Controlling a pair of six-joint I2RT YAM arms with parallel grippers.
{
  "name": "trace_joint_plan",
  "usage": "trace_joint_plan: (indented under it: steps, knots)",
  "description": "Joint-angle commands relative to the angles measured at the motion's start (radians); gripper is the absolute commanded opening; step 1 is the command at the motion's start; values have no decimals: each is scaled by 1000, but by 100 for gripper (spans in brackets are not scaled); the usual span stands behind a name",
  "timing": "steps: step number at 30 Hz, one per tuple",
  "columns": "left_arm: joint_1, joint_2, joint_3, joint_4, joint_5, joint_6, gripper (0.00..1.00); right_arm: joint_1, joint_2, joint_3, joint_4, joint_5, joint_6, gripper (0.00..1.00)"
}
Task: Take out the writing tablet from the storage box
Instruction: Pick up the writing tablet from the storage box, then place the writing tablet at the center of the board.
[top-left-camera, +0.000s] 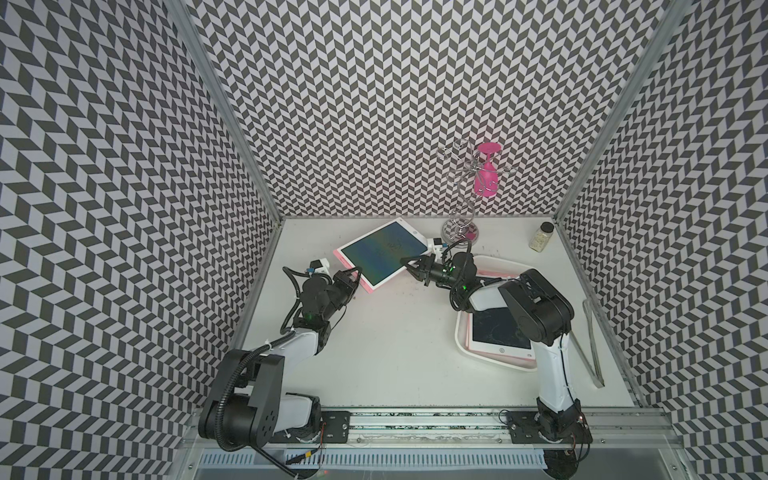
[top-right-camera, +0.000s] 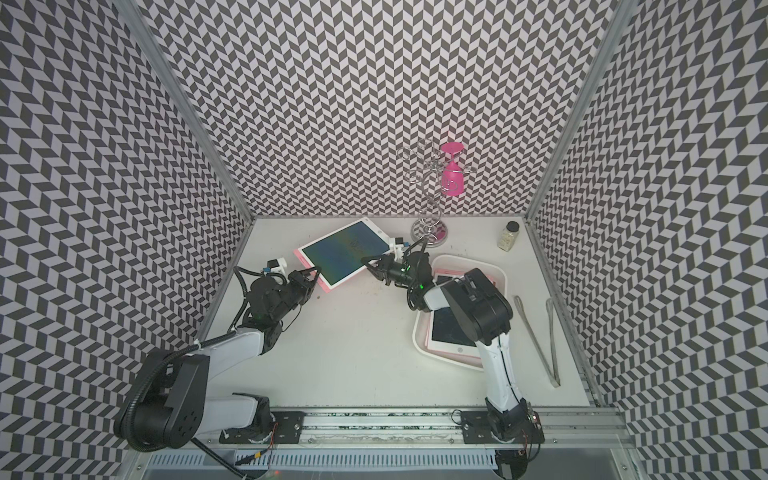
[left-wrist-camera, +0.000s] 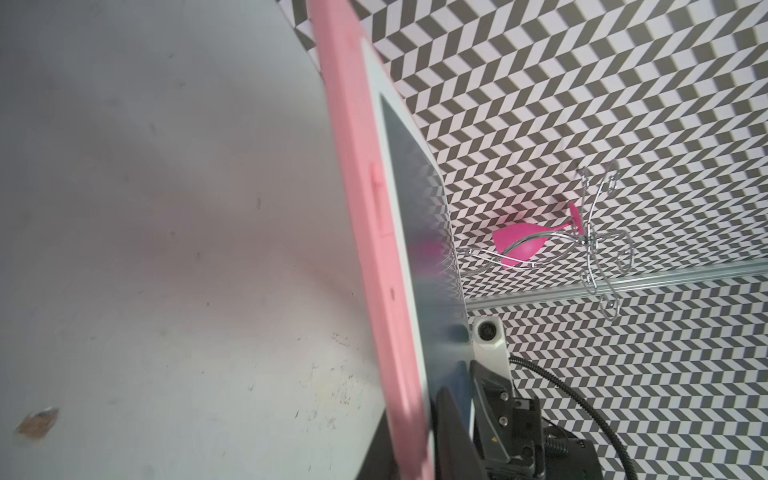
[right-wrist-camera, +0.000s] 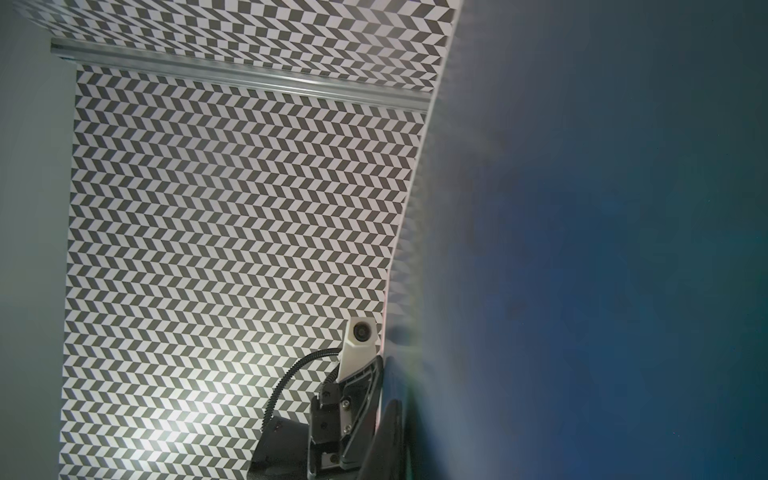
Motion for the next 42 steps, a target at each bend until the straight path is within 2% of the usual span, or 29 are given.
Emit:
trace_joint_plan:
  steps: [1,3,7,16,20,26,31,42]
  knots:
    - [-32,2,-39,-47,174,63,23,23,3,55,119,-11,10,0]
    - [-9,-14,-56,-49,178,64,30,21,3,70,96,-22,-8,0]
    - [56,-88,-85,-88,187,81,36,20,-4,109,-30,-49,-93,0]
    - [142,-260,-92,-282,184,145,46,13,23,166,-149,-88,-178,0]
    - [179,-314,-83,-344,185,165,47,13,45,203,-208,-103,-223,0]
    - [262,-400,6,-569,168,271,48,17,86,280,-344,-129,-307,0]
    - [333,-458,99,-684,163,332,49,37,139,363,-429,-134,-344,0]
    - [448,-479,257,-825,244,421,50,108,321,634,-620,-163,-402,1]
